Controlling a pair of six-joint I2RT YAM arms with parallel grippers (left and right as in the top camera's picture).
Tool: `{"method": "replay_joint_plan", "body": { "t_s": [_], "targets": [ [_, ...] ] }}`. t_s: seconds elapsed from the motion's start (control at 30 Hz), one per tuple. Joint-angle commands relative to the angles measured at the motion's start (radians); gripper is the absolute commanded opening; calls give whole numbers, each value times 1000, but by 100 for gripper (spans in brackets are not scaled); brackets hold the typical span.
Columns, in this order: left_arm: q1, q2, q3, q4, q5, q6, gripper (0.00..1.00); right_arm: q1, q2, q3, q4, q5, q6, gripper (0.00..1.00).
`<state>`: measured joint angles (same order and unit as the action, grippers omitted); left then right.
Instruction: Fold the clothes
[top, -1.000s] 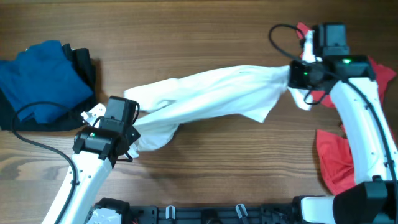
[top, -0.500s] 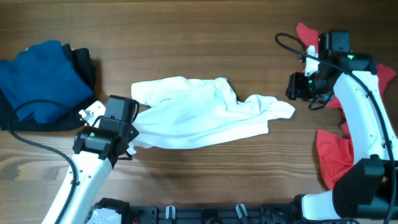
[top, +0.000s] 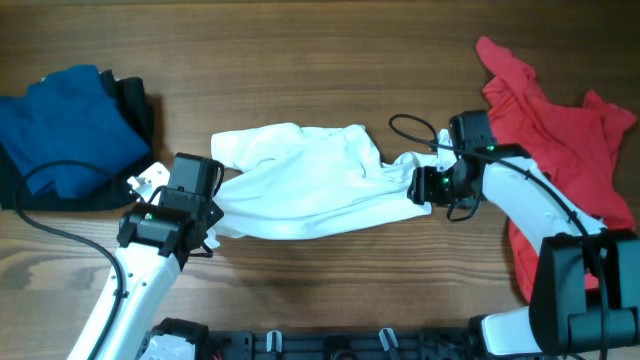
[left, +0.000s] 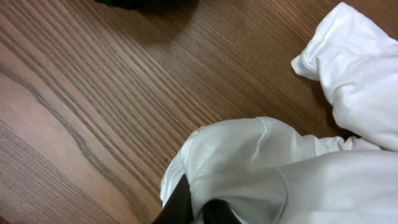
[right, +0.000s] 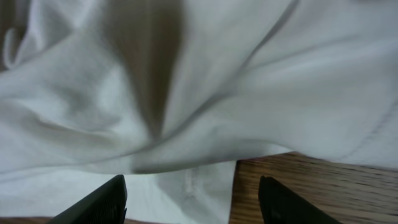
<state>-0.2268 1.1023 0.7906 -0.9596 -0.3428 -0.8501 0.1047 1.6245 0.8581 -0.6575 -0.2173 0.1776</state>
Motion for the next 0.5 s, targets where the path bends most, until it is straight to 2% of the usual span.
{"method": "replay_joint_plan", "body": {
  "t_s": [0.0,0.07,0.13,0.17,0.2,0.23,0.3,0.4,0.47],
  "targets": [
    [7,-3,-3,2,-6,5,4,10,8,-57,55,-31,66,68],
    [7,-3,-3,2,-6,5,4,10,8,-78,76,-50,68,67],
    [7,-3,-3,2,-6,5,5,10,8,-96,98,-100,63,55],
    [7,-3,-3,2,-6,5,5,10,8,-100,105,-133,55,45],
    [7,-3,-3,2,-6,5,5,10,8,-101,108,-159,43,17],
    [7,-3,-3,2,-6,5,5,10,8,-101,112,-200,14,4],
    [7,-3,-3,2,-6,5,5,10,7,-98,109,-256,-32,4],
    [7,-3,-3,2,-6,5,5,9,-15,-60,14,-247,-29,4],
    [7,-3,-3,2,-6,5,5,9,-45,0,-108,-237,-16,4]
  ]
}}
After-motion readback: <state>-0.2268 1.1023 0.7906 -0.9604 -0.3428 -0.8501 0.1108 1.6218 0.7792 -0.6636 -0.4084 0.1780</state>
